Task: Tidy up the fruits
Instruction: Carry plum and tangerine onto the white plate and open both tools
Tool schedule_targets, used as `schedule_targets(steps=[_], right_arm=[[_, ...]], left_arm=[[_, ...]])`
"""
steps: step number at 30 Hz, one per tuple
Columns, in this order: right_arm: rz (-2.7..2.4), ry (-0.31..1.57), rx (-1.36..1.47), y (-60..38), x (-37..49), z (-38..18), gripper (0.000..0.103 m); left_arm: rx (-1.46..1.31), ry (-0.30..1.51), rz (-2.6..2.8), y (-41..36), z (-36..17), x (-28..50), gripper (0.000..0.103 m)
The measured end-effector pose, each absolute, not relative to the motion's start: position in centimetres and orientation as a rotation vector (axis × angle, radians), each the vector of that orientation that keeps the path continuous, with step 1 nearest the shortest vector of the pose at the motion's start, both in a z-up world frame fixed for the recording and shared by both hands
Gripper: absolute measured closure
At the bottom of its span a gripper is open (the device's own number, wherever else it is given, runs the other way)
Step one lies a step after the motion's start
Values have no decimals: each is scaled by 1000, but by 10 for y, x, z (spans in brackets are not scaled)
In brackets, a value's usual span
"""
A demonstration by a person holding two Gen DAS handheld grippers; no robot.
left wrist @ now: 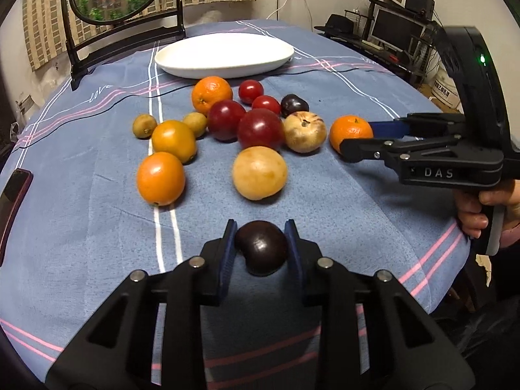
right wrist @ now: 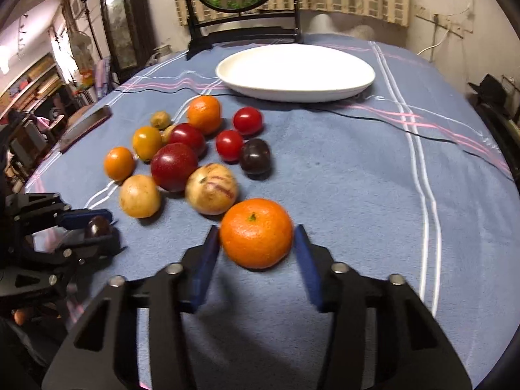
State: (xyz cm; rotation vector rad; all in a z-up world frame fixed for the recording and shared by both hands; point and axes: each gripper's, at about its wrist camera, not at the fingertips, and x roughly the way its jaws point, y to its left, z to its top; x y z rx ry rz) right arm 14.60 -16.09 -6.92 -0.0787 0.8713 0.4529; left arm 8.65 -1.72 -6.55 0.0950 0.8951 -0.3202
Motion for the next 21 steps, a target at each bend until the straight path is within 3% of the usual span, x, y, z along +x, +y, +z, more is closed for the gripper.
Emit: schedule_targets(steps=[12,17,21], right_arm=[[458,719,7,-166,162,-29,59],[411,644,63,-163,232,-9,59],[327,678,72,-156,302,-17,59]], left_arm=[[-12,814,-367,11,-26,114,73],[-19,725,-321,16,13,184,73],[-59,756,-314,12,17,253,73]])
